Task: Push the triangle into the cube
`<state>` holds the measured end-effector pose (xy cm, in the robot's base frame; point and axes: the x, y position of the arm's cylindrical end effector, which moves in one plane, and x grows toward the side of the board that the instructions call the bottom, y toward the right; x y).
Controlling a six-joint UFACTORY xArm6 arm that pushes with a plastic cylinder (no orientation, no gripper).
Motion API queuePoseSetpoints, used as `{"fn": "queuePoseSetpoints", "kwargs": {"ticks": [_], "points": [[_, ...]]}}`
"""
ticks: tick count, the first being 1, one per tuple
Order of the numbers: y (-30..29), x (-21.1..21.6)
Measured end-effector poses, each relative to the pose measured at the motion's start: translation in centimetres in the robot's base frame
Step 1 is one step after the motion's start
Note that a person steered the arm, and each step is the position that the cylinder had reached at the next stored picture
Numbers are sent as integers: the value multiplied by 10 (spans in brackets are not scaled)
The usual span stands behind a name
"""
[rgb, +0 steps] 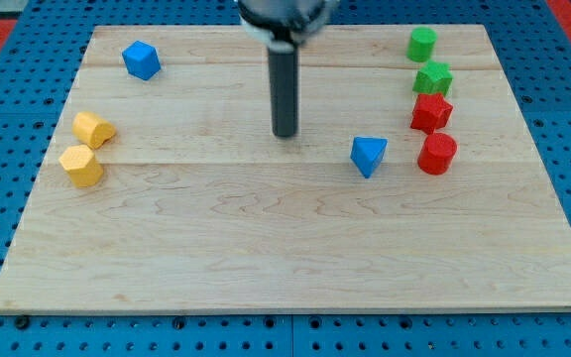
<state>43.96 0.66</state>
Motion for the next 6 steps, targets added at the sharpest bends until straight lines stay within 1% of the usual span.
{"fn": "queuePoseSetpoints", "kwargs": {"ticks": [1, 2, 4, 5, 6], "points": [[49, 68], [105, 36], [5, -55], [40, -7], [86, 10]]}}
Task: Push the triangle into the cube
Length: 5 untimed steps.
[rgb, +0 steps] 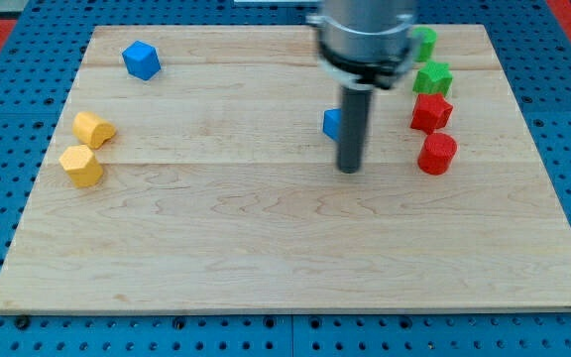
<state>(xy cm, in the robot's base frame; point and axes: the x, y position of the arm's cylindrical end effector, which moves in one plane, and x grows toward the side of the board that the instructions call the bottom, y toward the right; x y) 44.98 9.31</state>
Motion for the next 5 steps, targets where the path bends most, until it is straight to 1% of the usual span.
{"fn": "queuePoseSetpoints", "kwargs": {"ticks": [1, 2, 3, 4, 5], "points": [[-6, -50], [-67, -98], [-133, -125], [-181, -126], [-247, -158]]}}
